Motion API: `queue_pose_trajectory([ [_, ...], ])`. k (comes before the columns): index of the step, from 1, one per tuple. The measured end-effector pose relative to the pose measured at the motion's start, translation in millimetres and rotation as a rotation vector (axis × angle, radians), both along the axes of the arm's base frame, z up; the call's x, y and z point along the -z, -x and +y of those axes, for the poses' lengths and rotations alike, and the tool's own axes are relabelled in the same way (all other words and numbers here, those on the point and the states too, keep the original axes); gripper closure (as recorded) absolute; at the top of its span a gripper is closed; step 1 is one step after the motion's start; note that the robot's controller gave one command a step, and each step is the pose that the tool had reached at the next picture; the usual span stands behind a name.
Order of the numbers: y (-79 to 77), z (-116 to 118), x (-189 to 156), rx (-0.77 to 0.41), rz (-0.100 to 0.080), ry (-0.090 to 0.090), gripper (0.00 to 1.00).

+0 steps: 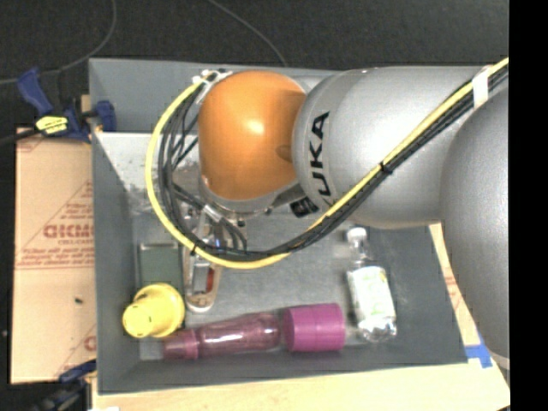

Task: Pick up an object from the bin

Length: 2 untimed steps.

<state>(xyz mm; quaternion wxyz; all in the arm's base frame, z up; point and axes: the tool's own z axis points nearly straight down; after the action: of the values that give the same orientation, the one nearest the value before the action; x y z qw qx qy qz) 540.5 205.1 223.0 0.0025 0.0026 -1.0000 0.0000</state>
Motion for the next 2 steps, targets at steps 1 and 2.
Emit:
queue_pose_trajectory([
  [1,-1.8,-1,-5,0.005,-0.008,-0.002,0.0],
  [2,23.9,19,100,-0.125,-0.007,-0.002,0.0],
])
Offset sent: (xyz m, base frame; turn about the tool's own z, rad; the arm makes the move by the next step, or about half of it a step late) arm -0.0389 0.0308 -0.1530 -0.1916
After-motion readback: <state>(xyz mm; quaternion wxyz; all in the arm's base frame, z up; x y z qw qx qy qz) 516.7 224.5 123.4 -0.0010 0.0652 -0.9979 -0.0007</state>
